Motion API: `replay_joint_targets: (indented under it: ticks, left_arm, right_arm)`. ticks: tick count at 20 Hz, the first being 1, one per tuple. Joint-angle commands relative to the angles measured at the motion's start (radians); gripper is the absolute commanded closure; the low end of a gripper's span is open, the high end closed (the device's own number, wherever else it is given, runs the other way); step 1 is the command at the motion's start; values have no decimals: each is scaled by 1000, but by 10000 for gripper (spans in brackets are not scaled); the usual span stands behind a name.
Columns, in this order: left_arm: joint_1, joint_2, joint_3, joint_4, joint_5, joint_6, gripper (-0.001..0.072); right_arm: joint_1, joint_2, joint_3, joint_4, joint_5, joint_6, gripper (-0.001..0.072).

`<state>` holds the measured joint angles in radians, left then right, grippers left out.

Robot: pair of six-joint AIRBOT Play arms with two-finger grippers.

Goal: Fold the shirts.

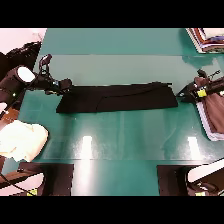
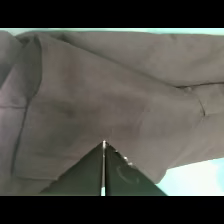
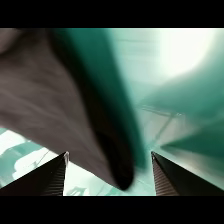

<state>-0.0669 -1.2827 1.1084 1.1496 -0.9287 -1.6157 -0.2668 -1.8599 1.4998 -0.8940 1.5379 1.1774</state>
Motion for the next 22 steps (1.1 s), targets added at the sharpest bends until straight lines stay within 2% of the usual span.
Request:
replay_joint_targets:
  ticks: [1, 4, 6, 7, 8, 10, 11, 16, 19, 22]
  left_arm:
    - [0, -1, 0, -29, -7, 1, 678]
    - [-12, -8, 0, -44, -6, 1, 678]
    - [-45, -10, 0, -42, 0, 2, 678]
    - [-66, -10, 0, -43, 13, 9, 678]
    - [-86, -10, 0, -44, 29, 25, 678]
    - [-121, -10, 0, -51, 74, 26, 679]
    - [-135, -10, 0, -59, 99, 26, 679]
    - [-210, -143, 103, -108, 114, 27, 679]
    - [-297, -313, 267, -119, 98, 27, 679]
    - [-375, -474, 437, -134, 89, 26, 679]
  right_arm:
    - [44, -12, -47, 14, -48, -47, 122]
    - [93, -44, -47, 61, -65, -46, 124]
    - [117, -64, -47, 110, -86, -46, 165]
    - [125, -67, -48, 126, -98, -46, 236]
    - [133, -64, -47, 126, -111, -47, 401]
    - [135, -52, -47, 127, -117, -64, 643]
    - [135, -39, -47, 126, -116, -64, 693]
    - [138, 116, -47, 128, -117, -48, 695]
    - [166, 231, -29, 142, -107, 13, 696]
    - [231, 259, 108, 141, -16, 79, 696]
